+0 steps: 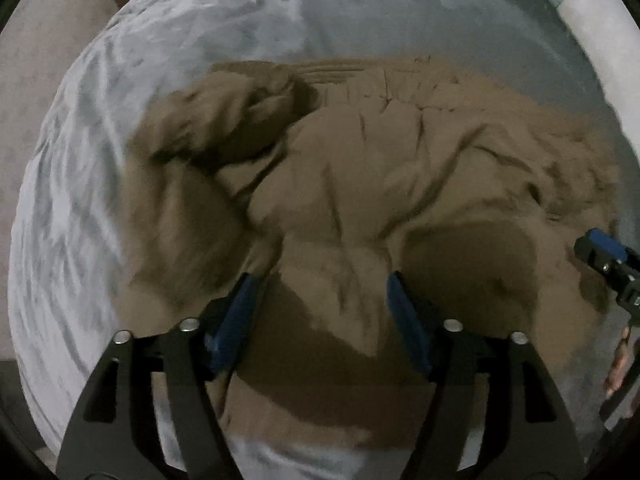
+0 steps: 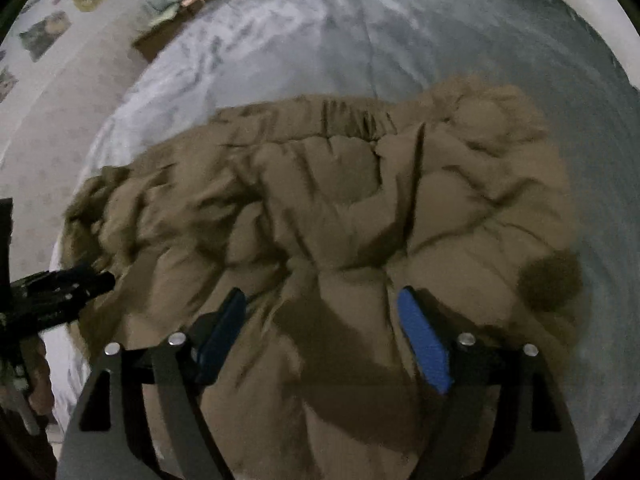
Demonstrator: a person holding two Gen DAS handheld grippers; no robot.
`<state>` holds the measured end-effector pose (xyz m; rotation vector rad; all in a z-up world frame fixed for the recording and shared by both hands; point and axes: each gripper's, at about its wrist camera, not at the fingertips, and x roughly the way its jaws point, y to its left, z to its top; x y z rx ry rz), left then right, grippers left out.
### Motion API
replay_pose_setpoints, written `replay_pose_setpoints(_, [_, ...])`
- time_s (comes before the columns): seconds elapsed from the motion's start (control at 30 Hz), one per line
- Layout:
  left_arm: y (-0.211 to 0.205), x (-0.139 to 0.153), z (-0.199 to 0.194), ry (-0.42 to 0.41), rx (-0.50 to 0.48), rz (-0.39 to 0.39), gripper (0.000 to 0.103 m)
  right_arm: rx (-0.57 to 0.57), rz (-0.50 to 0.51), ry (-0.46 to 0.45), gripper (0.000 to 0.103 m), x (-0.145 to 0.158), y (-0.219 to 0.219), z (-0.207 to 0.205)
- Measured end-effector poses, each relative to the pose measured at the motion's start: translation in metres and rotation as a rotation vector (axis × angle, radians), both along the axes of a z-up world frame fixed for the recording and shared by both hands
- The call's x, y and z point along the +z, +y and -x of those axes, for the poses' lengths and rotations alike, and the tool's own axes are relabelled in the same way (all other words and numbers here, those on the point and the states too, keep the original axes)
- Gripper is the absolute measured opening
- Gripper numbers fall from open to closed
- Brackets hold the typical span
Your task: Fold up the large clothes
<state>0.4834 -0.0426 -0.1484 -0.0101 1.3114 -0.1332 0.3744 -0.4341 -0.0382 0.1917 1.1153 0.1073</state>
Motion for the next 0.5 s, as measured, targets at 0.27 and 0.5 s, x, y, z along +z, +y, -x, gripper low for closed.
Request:
replay_pose_setpoints(0.27, [0.028, 0.009, 0.056, -0.014, 0.026, -0.034, 0.076, -0.103, 0.07, 0.001, 0.083, 0.001, -0.039, 0.065])
replay_pose_setpoints(0.5, [0.046, -0.027, 0.053, 0.053, 0.035, -0.006, 0.079, -0.123, 0.095, 0.071, 0.083, -0.037, -0.046, 0.061])
